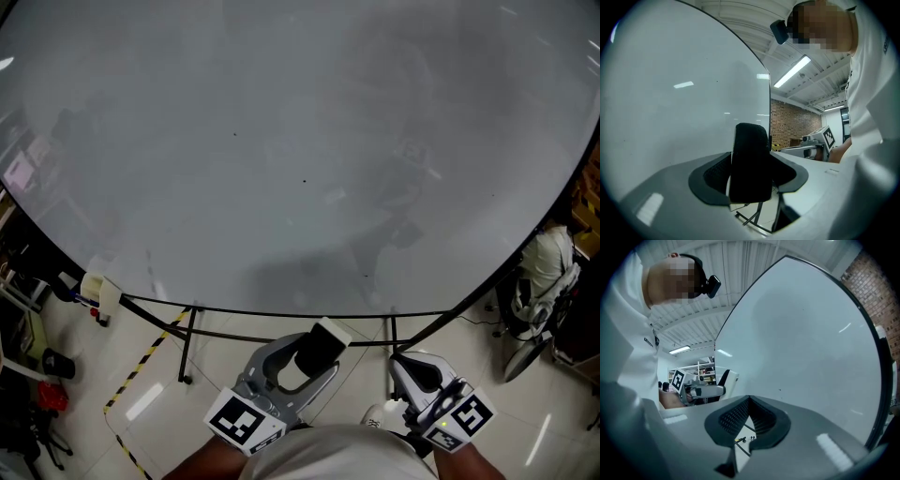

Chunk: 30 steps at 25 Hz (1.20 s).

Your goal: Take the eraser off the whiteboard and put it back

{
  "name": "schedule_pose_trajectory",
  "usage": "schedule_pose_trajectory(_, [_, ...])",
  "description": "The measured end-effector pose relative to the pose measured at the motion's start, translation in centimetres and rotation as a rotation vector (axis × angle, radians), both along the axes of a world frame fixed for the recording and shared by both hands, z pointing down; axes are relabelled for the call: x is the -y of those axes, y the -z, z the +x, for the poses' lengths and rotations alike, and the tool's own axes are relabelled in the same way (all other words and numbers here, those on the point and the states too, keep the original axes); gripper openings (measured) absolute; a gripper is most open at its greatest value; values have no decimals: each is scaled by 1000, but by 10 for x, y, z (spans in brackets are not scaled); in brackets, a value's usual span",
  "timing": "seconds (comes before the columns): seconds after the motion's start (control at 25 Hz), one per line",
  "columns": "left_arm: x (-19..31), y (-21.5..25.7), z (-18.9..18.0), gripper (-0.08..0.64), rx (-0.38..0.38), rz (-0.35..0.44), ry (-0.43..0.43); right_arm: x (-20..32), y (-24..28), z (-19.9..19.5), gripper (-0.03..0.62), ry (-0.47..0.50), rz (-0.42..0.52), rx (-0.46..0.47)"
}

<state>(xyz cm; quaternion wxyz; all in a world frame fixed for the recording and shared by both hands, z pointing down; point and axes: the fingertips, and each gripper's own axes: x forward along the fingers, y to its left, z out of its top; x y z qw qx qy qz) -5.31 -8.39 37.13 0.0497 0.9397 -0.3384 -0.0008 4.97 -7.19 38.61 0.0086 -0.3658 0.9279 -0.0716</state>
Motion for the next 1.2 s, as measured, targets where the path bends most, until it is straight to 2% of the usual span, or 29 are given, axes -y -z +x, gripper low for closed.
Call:
schedule_pose_trajectory(0.32, [-3,-12,-11,268,44,10,19,2,-3,7,2,-24,5,-15])
schedule_pose_trajectory(0.64, [3,-10,-9,268,23,20,19,-2,0,5,2,-17,7,-11])
schedule_pose_trajectory(0.84, [6,-13,-10,269,-1,-8,24,-2,-3,8,2,-28,0,-14])
schedule_pose_trajectory(1.2, [1,-12,-6,268,3,2,6,-1,-3,9,2,-32,2,-6])
